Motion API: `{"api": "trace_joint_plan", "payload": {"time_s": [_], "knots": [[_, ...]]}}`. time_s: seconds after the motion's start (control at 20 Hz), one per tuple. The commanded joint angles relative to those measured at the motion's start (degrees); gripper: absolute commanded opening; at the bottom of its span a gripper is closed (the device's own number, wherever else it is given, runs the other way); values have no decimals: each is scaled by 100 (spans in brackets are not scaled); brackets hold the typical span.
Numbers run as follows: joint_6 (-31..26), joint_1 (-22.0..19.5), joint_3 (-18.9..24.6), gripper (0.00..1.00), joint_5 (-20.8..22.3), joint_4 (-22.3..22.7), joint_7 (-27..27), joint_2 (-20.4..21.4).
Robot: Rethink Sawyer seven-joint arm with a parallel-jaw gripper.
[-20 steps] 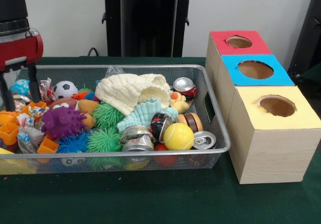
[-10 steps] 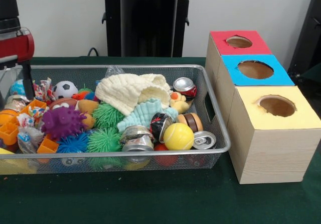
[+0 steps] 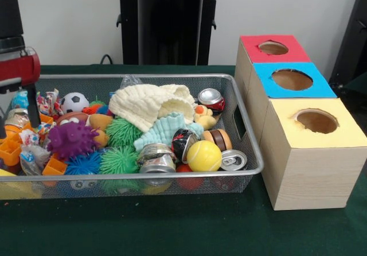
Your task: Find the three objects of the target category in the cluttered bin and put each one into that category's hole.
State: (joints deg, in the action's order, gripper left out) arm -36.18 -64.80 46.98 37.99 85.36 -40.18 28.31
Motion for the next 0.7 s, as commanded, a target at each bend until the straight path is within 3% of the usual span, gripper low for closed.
{"api": "trace_joint_plan", "payload": {"time_s": [0.05,0.7], "knots": [[301,64,-334,100,496,232,295,-588],[312,56,-312,100,594,219,279,-652]]}}
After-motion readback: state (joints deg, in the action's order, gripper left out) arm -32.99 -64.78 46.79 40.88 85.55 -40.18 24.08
